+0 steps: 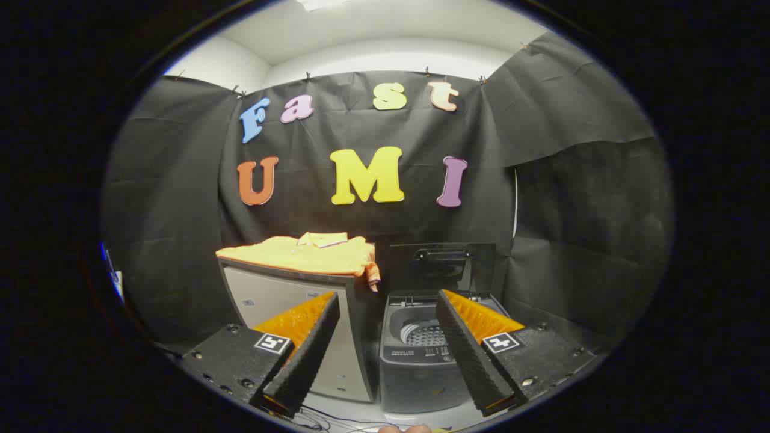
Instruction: Put the clothes into the washing machine and then close the washing machine lid.
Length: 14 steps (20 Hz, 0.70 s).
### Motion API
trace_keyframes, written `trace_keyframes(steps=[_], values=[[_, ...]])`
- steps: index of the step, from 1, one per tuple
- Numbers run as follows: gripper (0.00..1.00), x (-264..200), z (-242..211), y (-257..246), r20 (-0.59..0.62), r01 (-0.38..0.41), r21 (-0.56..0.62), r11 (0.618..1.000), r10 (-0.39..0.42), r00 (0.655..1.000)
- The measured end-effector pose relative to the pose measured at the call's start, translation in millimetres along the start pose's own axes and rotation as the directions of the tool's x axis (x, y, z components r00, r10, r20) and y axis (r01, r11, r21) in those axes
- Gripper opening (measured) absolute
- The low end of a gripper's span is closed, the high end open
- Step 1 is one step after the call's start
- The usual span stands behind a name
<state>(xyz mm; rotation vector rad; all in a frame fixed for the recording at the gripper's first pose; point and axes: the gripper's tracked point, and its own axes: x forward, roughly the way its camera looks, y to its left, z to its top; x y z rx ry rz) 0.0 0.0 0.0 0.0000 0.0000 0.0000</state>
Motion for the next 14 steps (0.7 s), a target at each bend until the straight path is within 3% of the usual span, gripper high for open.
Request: trace_keyframes(steps=[14], values=[[1.0, 6.5, 13.7, 17.6, 0.001, -0.023, 0.002, 1.0, 0.023, 1.0]])
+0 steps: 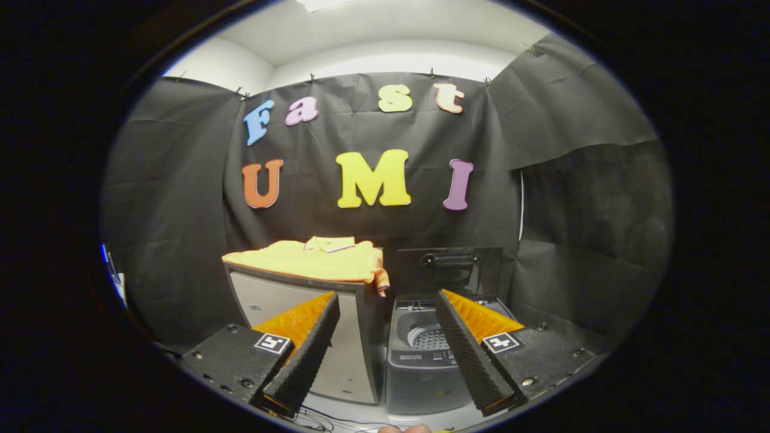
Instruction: Put the clothes into the washing machine and then close the washing machine lid.
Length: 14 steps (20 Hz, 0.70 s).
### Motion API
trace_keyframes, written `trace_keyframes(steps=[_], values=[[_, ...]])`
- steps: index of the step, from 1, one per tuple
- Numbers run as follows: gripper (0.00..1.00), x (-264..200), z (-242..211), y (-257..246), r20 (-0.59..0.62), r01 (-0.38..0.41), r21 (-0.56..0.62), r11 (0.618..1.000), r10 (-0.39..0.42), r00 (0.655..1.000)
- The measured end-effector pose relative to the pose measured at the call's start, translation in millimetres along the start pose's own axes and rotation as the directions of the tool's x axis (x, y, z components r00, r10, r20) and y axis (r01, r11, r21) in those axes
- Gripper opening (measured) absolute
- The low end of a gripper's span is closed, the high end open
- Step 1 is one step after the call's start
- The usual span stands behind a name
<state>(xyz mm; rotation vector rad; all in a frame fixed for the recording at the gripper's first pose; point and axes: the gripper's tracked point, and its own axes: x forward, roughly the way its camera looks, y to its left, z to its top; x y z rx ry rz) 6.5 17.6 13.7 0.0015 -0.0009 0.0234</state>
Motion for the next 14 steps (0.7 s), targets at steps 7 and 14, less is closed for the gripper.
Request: trace_keyframes(steps=[7, 14], values=[[1.0, 1.0, 4.4, 10.2, -0.007, 0.008, 0.001, 1.0, -0.008, 1.0], [1.0, 18.2, 20.8, 31.8, 0.01, 0.056, 0.006, 0.998, -0.056, 0.998]])
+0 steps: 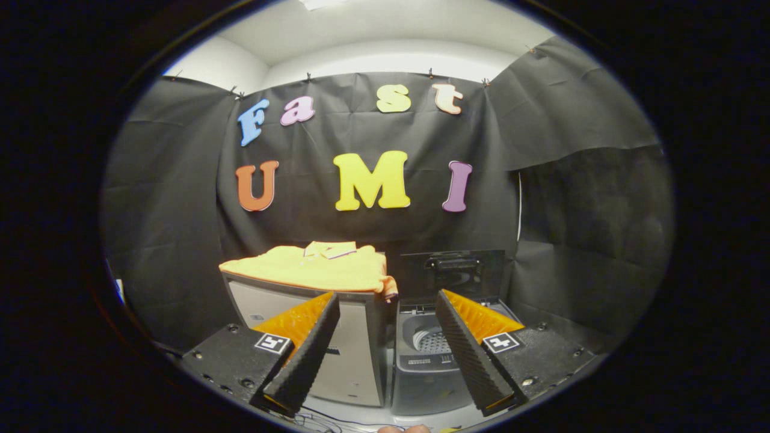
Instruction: Put the clothes into the washing machine and then close the washing machine lid.
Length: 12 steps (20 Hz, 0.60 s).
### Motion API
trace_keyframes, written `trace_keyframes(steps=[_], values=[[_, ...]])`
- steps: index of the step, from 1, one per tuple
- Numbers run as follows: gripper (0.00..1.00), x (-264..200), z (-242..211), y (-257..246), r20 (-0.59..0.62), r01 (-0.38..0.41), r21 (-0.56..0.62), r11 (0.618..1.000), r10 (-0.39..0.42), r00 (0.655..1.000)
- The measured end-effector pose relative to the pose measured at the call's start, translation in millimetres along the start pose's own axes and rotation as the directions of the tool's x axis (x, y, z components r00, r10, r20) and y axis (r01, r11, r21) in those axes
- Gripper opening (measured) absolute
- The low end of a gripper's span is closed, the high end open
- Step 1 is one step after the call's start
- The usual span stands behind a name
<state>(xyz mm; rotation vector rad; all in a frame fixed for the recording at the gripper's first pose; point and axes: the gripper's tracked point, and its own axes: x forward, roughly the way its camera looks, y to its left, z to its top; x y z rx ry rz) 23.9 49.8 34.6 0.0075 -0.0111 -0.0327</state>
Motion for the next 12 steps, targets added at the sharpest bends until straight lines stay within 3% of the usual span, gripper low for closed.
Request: trace_keyframes(steps=[5, 12], values=[[1.0, 17.9, 21.2, 40.9, 0.007, 0.016, 0.026, 1.0, -0.016, 1.0], [1.0, 64.6, 58.2, 109.0, -0.037, -0.041, 0.047, 0.998, 0.042, 0.998]])
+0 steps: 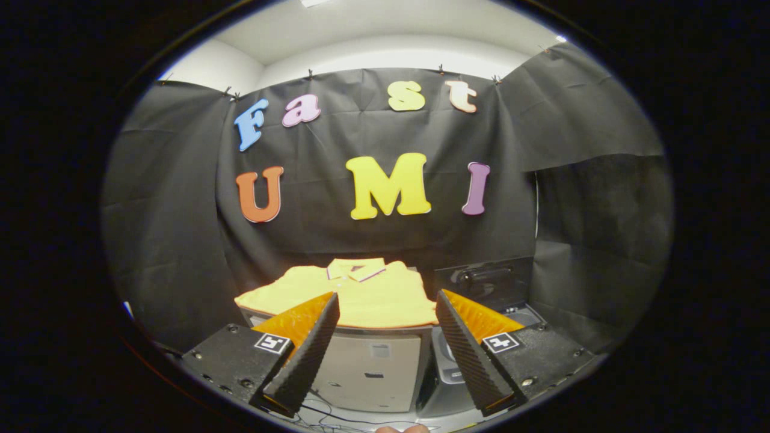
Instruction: Put the clothes into the washing machine and then close the washing machine lid.
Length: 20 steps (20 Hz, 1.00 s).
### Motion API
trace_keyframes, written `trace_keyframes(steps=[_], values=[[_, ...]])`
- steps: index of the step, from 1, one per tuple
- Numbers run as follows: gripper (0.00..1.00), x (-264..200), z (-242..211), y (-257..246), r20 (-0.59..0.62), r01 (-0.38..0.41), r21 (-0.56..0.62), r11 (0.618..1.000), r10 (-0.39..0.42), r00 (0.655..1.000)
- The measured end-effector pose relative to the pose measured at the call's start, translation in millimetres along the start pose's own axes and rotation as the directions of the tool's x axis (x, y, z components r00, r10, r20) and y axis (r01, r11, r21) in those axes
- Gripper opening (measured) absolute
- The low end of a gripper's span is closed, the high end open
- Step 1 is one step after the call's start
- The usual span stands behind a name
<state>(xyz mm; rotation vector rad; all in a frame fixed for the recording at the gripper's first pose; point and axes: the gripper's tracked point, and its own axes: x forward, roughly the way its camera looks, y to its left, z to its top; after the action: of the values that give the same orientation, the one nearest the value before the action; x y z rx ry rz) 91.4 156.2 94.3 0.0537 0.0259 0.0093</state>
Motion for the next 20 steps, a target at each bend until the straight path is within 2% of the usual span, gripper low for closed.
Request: trace_keyframes(steps=[7, 9, 14, 17, 20], values=[[1.0, 85.3, 25.9, 44.9, -0.087, -0.098, -0.028, 0.995, 0.096, 0.992], [1.0, 116.2, 20.4, 59.5, -0.159, -0.149, -0.049, 0.988, 0.139, 0.977], [1.0, 183.9, 26.0, 91.2, -0.254, -0.239, -0.077, 0.968, 0.212, 0.944], [1.0, 218.5, 15.6, 103.5, -0.365, -0.241, -0.036, 0.97, 0.212, 0.906], [1.0, 242.9, -9.9, 107.3, -0.517, -0.201, 0.008, 0.98, 0.176, 0.837]])
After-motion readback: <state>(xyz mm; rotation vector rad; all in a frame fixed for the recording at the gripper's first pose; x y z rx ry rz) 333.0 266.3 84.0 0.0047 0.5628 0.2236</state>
